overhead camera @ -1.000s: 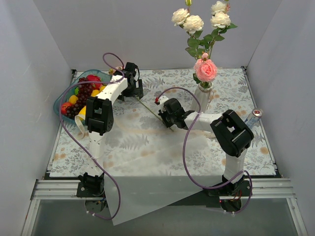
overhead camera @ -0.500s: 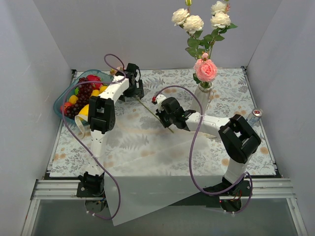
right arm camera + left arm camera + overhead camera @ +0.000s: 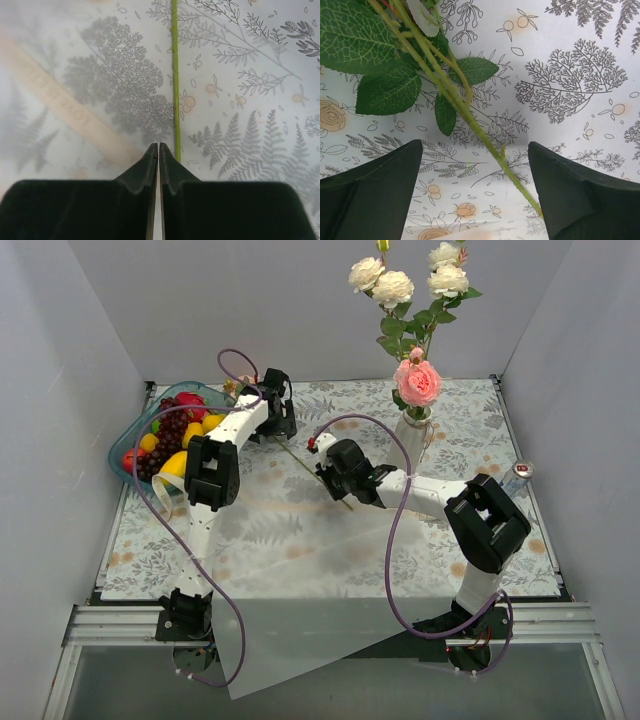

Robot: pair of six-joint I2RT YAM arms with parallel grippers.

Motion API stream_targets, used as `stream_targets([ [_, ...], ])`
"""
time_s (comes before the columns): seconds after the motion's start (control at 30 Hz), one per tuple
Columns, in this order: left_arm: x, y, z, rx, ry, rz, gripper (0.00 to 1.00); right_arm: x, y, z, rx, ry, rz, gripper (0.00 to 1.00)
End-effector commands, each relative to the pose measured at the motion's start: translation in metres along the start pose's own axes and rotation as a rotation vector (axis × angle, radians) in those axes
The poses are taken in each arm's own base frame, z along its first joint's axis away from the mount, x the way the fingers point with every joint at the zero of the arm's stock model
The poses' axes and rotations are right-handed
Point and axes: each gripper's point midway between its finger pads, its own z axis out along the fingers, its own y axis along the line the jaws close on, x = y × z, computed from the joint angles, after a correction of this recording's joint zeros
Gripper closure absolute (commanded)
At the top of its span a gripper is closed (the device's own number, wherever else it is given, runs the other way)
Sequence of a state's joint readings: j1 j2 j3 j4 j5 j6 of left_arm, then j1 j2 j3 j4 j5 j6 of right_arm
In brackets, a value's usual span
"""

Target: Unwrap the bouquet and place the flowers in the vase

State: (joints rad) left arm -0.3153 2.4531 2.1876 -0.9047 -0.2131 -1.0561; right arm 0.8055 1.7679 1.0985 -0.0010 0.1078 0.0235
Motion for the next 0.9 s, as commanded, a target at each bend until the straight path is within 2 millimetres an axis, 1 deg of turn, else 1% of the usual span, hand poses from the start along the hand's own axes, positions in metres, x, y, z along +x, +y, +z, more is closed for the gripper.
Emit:
stream_targets([
  [0.0, -0.015, 0.0, -0.002, -0.025, -0.058, -0.019, 0.16, -0.005, -0.002, -0.002, 0.008, -0.029, -0.001, 0.89],
  [0.07, -0.012, 0.001, 0.002, -0.036, -0.052, -0.016, 0.17, -0.003, -0.001, -0.003, 0.007, -0.031, 0.0, 0.9],
  [0.17, -0.007, 0.002, 0.011, -0.043, -0.04, -0.016, 0.24, -0.002, -0.001, -0.005, 0.005, -0.034, 0.0, 0.9],
  [0.2, -0.005, 0.002, 0.015, -0.046, -0.035, -0.017, 0.3, -0.001, -0.001, -0.005, 0.005, -0.034, 0.001, 0.91],
  [0.27, -0.002, 0.001, 0.019, -0.043, -0.027, -0.016, 0.37, -0.001, -0.001, -0.007, 0.003, -0.035, 0.003, 0.92],
  [0.3, 0.0, 0.001, 0.022, -0.044, -0.021, -0.017, 0.45, 0.001, -0.002, -0.007, 0.008, -0.032, 0.001, 0.94],
  [0.33, 0.0, 0.001, 0.022, -0.046, -0.022, -0.018, 0.48, -0.002, -0.002, -0.009, 0.008, -0.042, 0.002, 0.94],
  [0.4, 0.002, 0.003, 0.025, -0.054, -0.02, -0.015, 0.6, 0.0, -0.002, -0.011, 0.01, -0.04, 0.002, 0.96],
  [0.43, 0.0, 0.003, 0.023, -0.053, -0.03, -0.016, 0.7, -0.002, -0.002, -0.013, 0.009, -0.049, 0.002, 0.96],
  [0.47, -0.001, 0.003, 0.023, -0.052, -0.036, -0.014, 0.75, -0.002, -0.002, -0.014, 0.008, -0.051, 0.003, 0.97],
  [0.5, 0.002, 0.004, 0.024, -0.054, -0.031, -0.011, 0.78, -0.002, -0.003, -0.015, 0.014, -0.053, 0.005, 0.98],
  [0.53, 0.0, 0.003, 0.024, -0.05, -0.04, -0.014, 0.86, -0.004, -0.004, -0.017, 0.015, -0.057, 0.004, 0.98],
  [0.6, -0.001, 0.003, 0.021, -0.045, -0.043, -0.016, 0.96, -0.005, -0.004, -0.019, 0.018, -0.062, 0.003, 0.99],
  [0.67, -0.001, 0.004, 0.02, -0.047, -0.042, -0.02, 1.0, -0.009, -0.005, -0.023, 0.024, -0.074, 0.002, 0.99],
  [0.77, -0.002, 0.003, 0.017, -0.043, -0.044, -0.023, 1.0, -0.014, -0.007, -0.027, 0.03, -0.086, -0.003, 0.99],
  [0.87, -0.011, 0.001, 0.006, -0.032, -0.068, -0.026, 1.0, -0.018, -0.009, -0.032, 0.039, -0.099, -0.006, 0.99],
])
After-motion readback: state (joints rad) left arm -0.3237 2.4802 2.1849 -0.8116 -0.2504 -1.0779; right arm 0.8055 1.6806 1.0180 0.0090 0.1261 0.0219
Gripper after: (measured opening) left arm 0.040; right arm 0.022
